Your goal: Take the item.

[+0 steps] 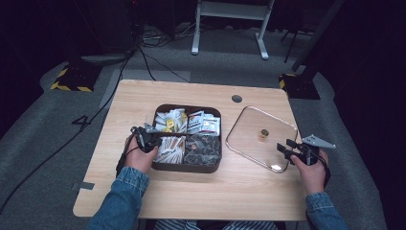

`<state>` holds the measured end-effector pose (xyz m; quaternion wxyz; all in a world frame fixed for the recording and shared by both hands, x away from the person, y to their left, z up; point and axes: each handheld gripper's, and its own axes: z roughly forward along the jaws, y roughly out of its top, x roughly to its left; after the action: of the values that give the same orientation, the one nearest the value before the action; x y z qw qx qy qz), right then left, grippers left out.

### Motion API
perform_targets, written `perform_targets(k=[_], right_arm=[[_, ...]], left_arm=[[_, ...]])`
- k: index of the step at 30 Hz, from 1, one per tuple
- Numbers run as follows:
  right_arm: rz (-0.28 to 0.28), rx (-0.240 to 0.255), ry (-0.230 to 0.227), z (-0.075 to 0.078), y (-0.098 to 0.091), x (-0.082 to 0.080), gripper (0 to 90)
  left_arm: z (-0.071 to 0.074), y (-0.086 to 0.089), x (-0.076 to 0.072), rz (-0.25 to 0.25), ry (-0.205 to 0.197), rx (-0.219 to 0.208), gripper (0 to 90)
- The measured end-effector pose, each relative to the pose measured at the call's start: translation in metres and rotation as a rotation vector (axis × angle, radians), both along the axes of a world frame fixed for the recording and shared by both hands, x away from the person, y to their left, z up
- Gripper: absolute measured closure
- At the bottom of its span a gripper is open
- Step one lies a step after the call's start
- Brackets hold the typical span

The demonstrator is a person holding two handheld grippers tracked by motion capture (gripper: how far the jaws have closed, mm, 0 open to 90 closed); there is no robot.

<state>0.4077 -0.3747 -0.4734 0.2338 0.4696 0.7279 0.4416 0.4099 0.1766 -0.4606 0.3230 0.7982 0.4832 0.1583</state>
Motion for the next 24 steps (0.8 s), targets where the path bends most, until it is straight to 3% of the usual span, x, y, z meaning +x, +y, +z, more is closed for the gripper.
perform_targets(k=[4, 13, 19, 24], right_arm=[[0.003, -0.001, -0.002, 0.0, 0.0, 0.0, 46.1], [0.005, 0.003, 0.002, -0.001, 0.0, 0.001, 46.2], [0.002, 0.016, 0.008, -0.002, -0.001, 0.001, 46.2], [-0.001, 0.022, 0.008, -0.002, -0.002, 0.001, 46.2]], left_arm=[[0.004, 0.008, -0.002, -0.003, -0.005, -0.082, 89.0], [0.024, 0.015, -0.011, -0.036, -0.065, -0.278, 89.1], [0.033, 0.013, -0.016, -0.065, -0.092, -0.335, 89.1], [0.041, 0.01, -0.021, -0.088, -0.106, -0.357, 89.0]])
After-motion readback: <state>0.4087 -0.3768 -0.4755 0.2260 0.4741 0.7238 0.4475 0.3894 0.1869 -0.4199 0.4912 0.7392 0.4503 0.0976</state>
